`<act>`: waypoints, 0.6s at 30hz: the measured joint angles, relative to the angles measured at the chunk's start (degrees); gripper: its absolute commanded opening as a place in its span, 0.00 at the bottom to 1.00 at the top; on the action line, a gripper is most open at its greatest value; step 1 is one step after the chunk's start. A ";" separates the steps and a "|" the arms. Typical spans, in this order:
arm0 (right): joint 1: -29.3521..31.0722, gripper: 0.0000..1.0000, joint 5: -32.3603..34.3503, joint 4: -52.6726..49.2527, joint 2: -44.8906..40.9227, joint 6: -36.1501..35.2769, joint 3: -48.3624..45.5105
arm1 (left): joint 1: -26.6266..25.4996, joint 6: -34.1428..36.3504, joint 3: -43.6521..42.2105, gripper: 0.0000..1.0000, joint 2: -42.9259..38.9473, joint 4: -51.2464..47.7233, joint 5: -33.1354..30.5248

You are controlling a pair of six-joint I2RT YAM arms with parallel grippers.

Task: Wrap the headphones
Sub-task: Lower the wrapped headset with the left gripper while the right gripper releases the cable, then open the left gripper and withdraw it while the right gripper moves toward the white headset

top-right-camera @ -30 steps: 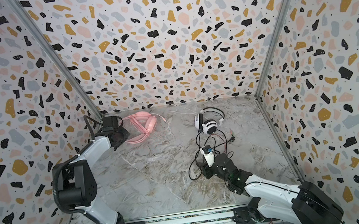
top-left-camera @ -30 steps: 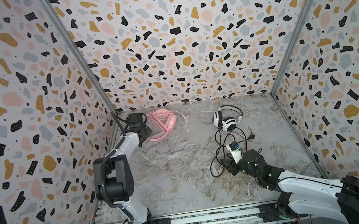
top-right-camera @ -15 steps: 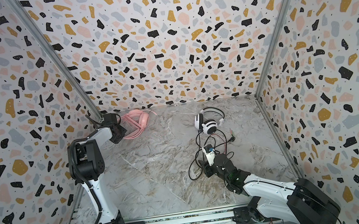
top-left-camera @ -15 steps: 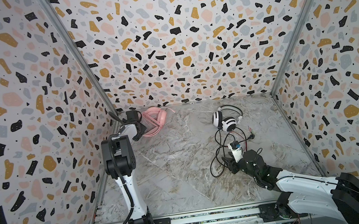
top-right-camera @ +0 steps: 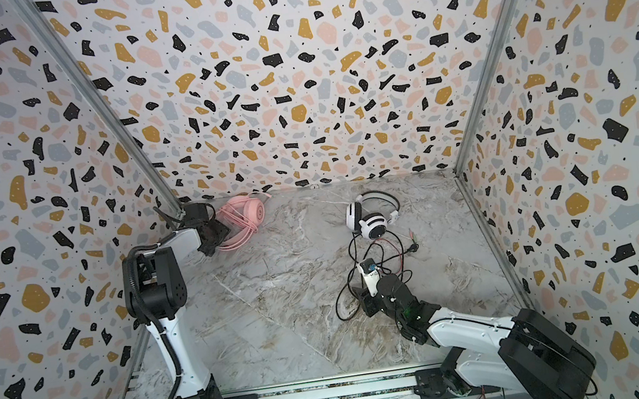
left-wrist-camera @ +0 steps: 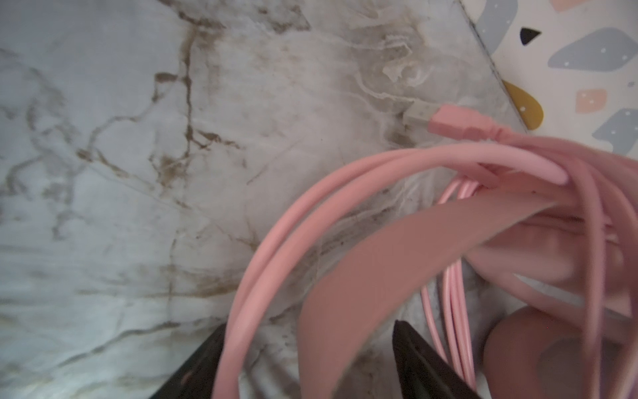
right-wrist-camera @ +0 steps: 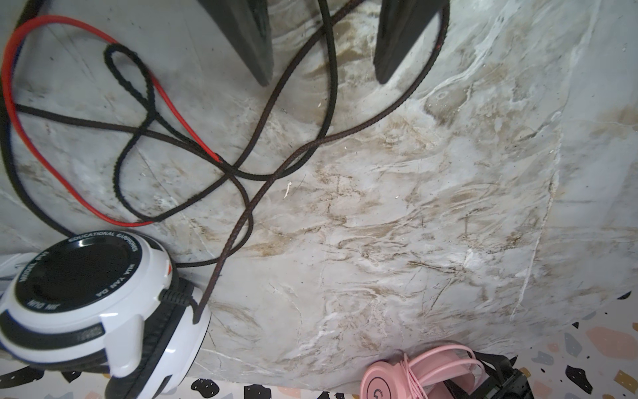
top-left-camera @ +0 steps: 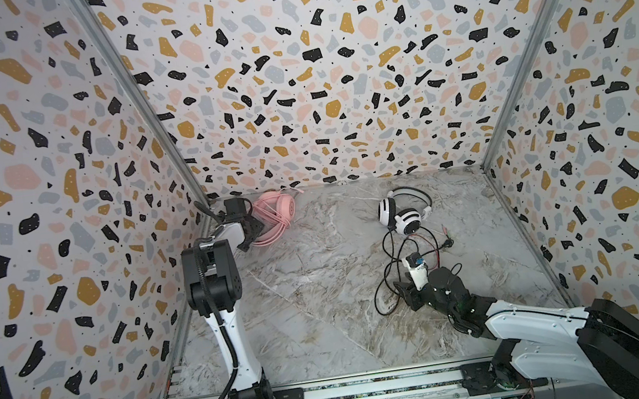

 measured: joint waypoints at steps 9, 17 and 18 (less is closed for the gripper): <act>0.00 0.50 0.72 -0.02 -2.23 -0.04 0.00 | 0.13 5.92 -10.38 0.95 -13.90 -3.02 -1.18; 0.00 0.49 1.05 2.14 -8.41 -0.04 -2.47 | 0.15 9.68 -21.79 0.99 -34.07 -2.82 -2.54; -0.07 0.49 1.53 2.08 -8.96 0.00 -2.75 | 0.15 10.19 -22.84 0.99 -36.24 -2.84 -2.10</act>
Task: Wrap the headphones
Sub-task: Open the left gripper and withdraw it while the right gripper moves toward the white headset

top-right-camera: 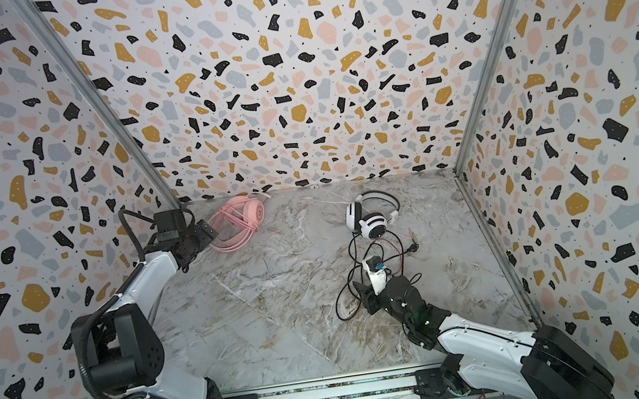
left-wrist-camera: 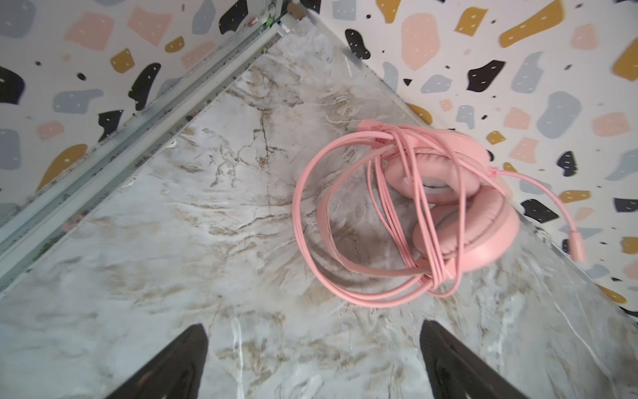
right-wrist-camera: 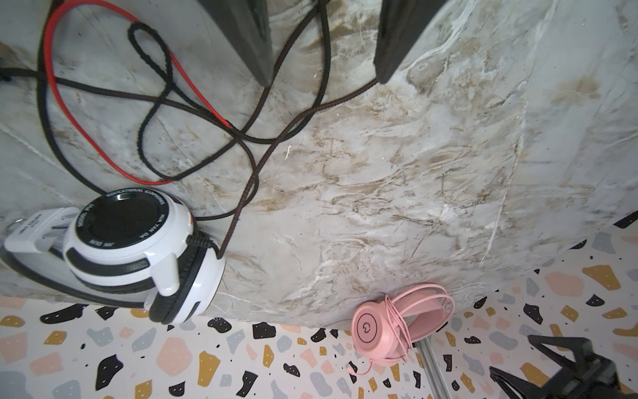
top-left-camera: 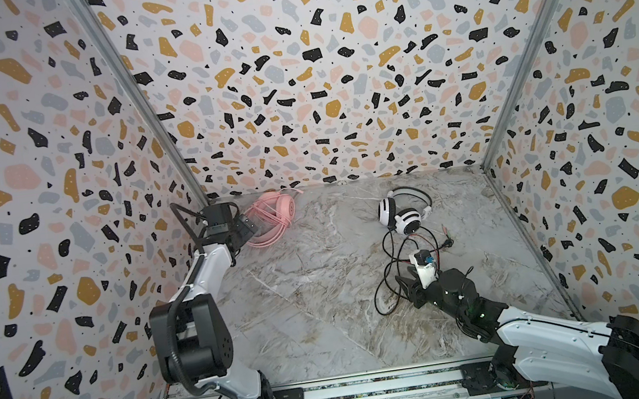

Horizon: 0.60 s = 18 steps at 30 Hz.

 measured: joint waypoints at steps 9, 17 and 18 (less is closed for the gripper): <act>-7.89 0.49 -0.04 -6.86 -3.21 1.95 1.92 | 0.00 5.40 -6.29 1.00 -14.88 -1.31 1.79; -26.47 0.51 -7.52 -19.67 0.61 5.51 18.91 | 0.04 7.37 -15.78 1.00 -28.26 3.45 4.96; -27.96 0.51 -8.68 -20.87 2.29 5.97 21.24 | 0.04 7.21 -17.46 1.00 -29.24 4.35 5.44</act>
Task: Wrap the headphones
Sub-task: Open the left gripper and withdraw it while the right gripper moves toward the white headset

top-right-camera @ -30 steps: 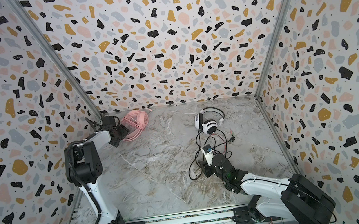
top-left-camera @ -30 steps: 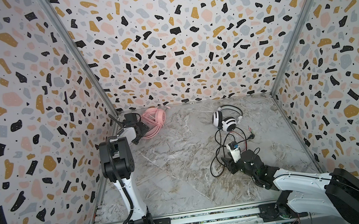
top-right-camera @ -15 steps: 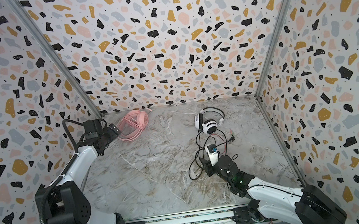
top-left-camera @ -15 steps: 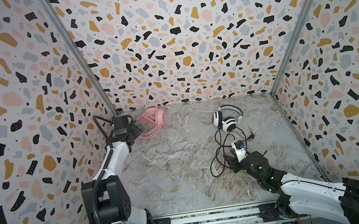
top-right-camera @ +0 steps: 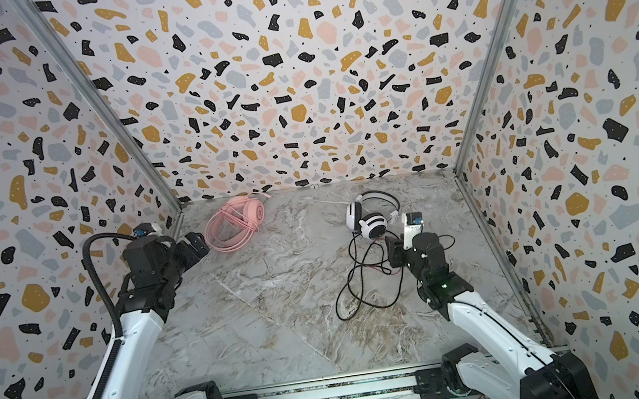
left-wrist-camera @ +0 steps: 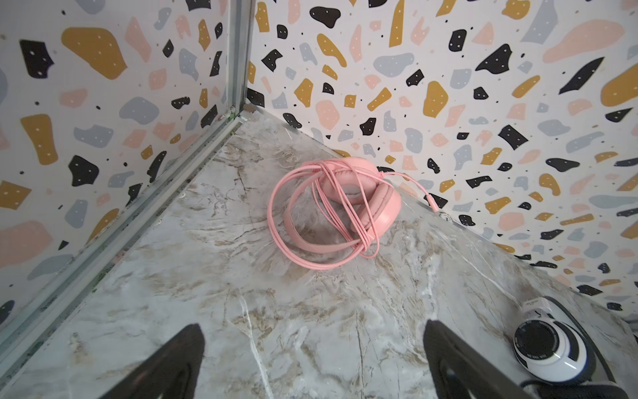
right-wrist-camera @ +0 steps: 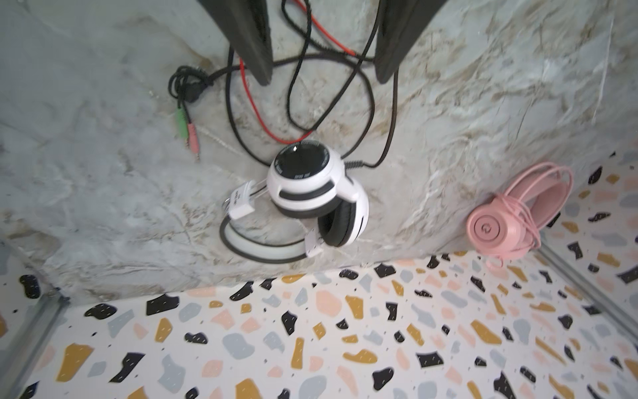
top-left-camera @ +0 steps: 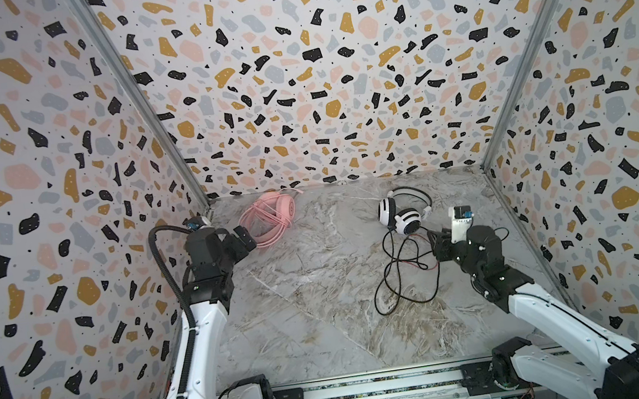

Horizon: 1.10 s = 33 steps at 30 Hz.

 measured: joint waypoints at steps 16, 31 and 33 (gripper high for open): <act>-8.20 0.58 -9.42 -16.68 43.65 12.26 37.88 | 0.00 -0.55 -4.98 0.99 0.04 2.01 7.67; -11.80 0.57 -8.81 -19.10 55.93 16.96 46.56 | 0.00 1.38 -4.76 0.98 0.24 -0.33 5.60; -11.82 0.57 -9.07 -19.26 57.81 17.18 49.05 | 0.00 1.70 -4.74 0.97 0.33 -1.03 4.83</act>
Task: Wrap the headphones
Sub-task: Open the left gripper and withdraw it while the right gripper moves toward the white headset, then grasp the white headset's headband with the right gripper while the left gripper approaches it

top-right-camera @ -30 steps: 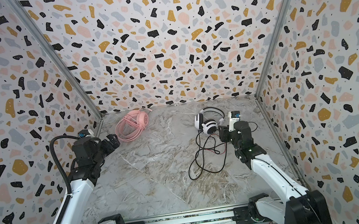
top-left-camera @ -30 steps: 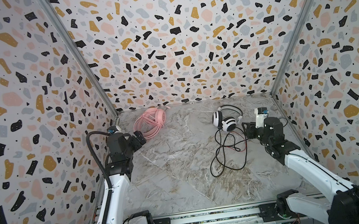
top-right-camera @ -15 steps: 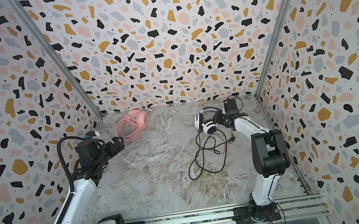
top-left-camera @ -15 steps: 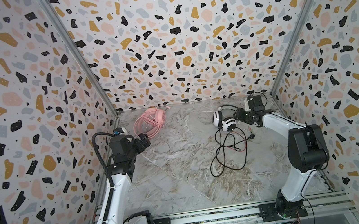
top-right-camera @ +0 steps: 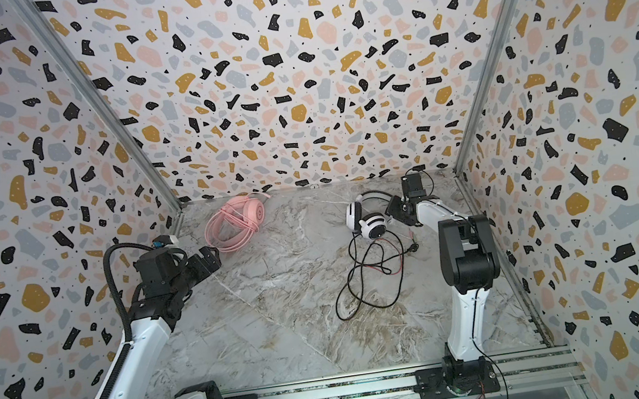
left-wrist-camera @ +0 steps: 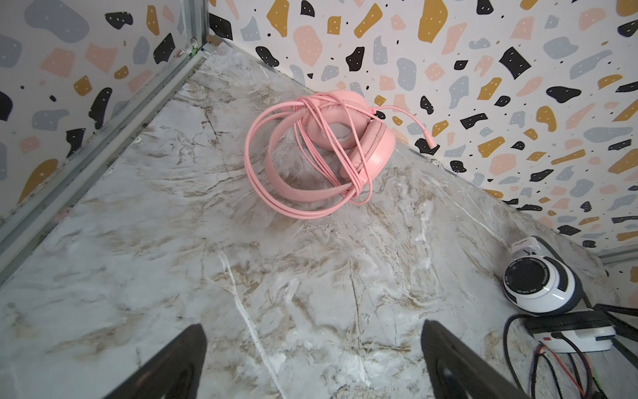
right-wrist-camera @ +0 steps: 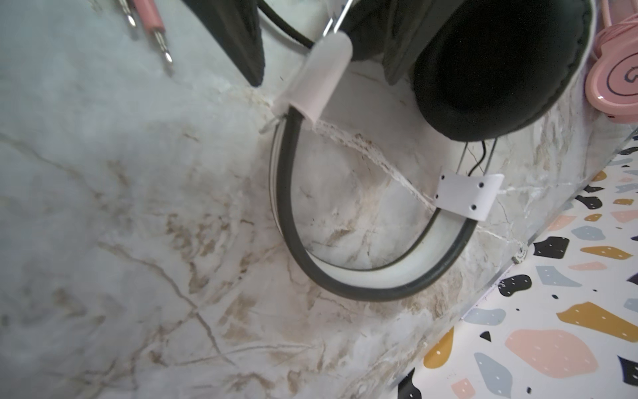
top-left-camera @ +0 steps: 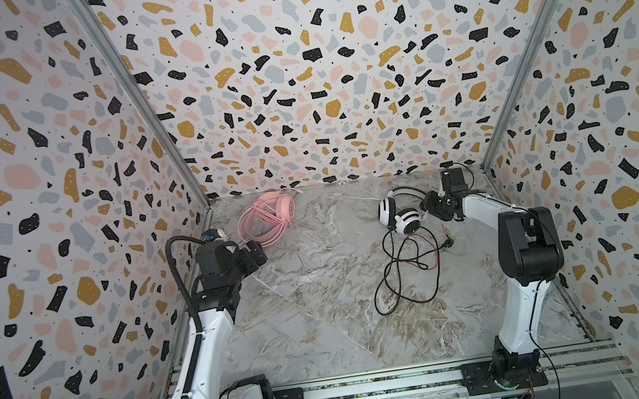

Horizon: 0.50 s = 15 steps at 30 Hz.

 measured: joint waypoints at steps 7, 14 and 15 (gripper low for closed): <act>-0.63 0.56 -1.05 -2.01 4.92 0.15 4.79 | 0.00 0.17 0.00 0.97 -0.15 -0.39 -1.29; -0.68 0.45 -1.38 -3.43 8.09 0.02 5.68 | 0.00 0.17 0.00 0.96 -0.15 -0.42 -1.27; -0.68 0.40 -1.40 -3.54 8.46 -0.11 6.36 | 0.00 0.17 0.00 0.96 -0.15 -0.42 -1.29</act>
